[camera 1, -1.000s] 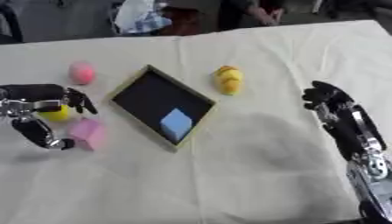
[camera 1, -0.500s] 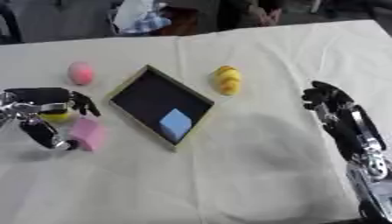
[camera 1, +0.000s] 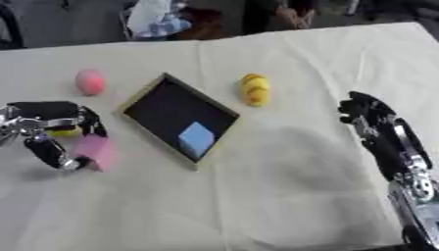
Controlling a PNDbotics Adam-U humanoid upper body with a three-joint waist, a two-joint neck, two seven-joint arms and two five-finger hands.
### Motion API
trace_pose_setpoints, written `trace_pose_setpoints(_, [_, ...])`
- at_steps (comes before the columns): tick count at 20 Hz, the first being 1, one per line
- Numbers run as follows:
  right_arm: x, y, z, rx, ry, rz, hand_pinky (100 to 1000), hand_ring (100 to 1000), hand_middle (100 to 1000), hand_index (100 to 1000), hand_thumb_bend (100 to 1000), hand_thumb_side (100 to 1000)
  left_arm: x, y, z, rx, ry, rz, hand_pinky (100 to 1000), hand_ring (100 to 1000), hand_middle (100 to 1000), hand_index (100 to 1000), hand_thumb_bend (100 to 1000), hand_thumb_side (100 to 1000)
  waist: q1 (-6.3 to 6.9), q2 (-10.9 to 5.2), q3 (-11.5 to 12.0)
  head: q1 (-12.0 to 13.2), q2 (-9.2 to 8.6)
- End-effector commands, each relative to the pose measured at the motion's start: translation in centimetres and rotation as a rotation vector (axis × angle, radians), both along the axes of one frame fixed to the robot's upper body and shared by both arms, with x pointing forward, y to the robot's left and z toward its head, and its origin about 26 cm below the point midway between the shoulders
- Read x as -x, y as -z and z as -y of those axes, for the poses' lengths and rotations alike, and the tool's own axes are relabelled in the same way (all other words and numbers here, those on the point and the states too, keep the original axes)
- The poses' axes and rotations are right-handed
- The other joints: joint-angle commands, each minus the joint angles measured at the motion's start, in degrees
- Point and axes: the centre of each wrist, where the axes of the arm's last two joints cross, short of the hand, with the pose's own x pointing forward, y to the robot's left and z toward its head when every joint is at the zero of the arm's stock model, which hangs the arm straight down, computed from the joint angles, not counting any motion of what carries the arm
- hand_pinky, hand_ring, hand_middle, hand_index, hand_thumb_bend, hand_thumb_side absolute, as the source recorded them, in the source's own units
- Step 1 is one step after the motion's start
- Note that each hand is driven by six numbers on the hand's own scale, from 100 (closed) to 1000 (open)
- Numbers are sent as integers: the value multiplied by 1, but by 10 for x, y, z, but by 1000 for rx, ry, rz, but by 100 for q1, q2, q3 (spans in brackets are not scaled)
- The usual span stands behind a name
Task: Pick up objects on the table and place them in the box.
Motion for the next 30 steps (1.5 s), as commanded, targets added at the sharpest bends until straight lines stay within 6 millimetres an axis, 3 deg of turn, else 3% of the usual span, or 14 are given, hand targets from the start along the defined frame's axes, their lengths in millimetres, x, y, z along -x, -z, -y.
trace_pose_setpoints(1, [-1, -6, 1, 8, -6, 19, 794, 801, 725, 852, 100, 493, -2, -20, -5, 12, -2, 49, 743, 607, 608, 710, 257, 138, -7, -155, -9, -15, 28])
trace_pose_setpoints(8, [-1, -6, 0, 8, -13, 17, 794, 803, 725, 852, 100, 493, -9, -62, 26, 58, 71, 171, 740, 607, 605, 704, 266, 137, -5, -161, -18, -55, 28])
trace_pose_setpoints(13, [-2, -7, -2, 7, -24, 20, 794, 804, 725, 852, 100, 492, -20, -73, 61, 71, 132, 245, 740, 613, 609, 704, 279, 135, -22, -143, -127, 4, 28])
trace_pose_setpoints(19, [-4, -9, -5, 7, -39, 28, 794, 804, 725, 852, 100, 490, -26, -70, 89, 49, 208, 307, 740, 628, 626, 717, 297, 136, -36, -95, -328, 83, 28])
trace_pose_setpoints(30, [-6, -11, -8, 4, -57, 34, 795, 805, 725, 852, 100, 488, -30, -44, 107, 61, 255, 289, 749, 641, 635, 723, 251, 135, -72, -41, -481, 144, 28])
